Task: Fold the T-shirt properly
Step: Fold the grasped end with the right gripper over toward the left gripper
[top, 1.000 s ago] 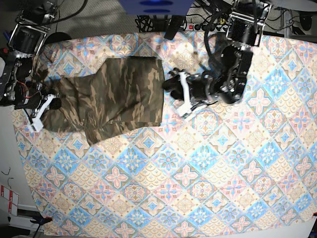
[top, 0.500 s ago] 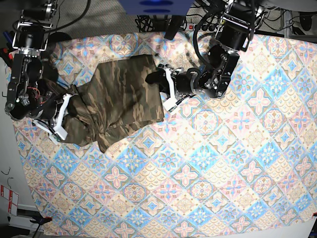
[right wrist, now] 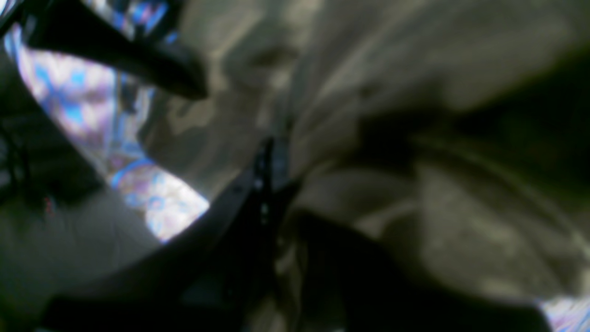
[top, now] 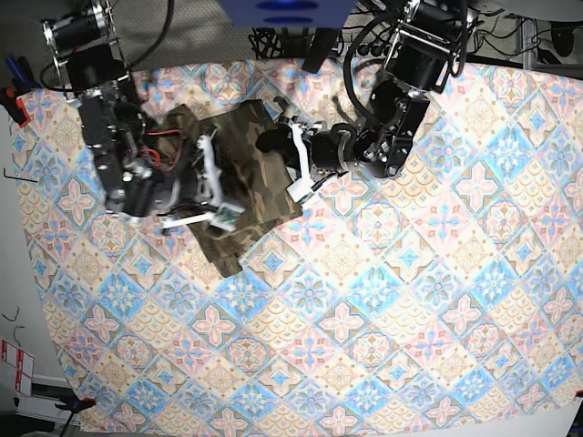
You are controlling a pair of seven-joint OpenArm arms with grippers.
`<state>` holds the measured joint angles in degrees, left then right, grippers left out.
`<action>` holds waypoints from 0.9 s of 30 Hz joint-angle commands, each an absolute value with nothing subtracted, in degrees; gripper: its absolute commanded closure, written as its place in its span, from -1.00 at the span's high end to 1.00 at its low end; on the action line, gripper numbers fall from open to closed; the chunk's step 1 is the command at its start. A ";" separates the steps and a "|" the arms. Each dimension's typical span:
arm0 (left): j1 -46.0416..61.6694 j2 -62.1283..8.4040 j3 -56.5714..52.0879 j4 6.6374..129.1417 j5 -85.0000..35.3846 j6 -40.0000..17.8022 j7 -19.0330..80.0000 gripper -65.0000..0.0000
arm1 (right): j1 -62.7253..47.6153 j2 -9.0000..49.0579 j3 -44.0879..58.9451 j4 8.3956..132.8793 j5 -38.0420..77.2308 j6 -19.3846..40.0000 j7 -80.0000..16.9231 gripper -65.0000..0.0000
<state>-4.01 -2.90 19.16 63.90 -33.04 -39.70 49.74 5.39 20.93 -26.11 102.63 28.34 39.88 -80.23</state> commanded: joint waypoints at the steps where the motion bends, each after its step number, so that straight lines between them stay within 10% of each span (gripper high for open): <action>1: -4.70 -2.95 19.12 64.48 -33.54 -40.00 49.63 -0.22 | 6.46 20.53 -28.09 103.43 26.59 40.00 -80.00 -0.94; 7: -4.35 -3.12 19.12 64.48 -33.63 -40.00 49.80 -0.20 | 6.46 13.85 -35.21 102.20 13.58 40.00 -80.00 -0.84; 15: -4.26 -9.36 19.12 64.66 -45.85 -40.00 49.89 -0.22 | 6.64 11.91 -41.27 100.44 9.01 40.00 -80.00 -0.07; 27: -2.77 -17.36 19.21 65.10 -56.04 -40.00 49.80 -0.22 | 9.89 6.73 -41.01 100.62 8.92 40.00 -80.00 -0.55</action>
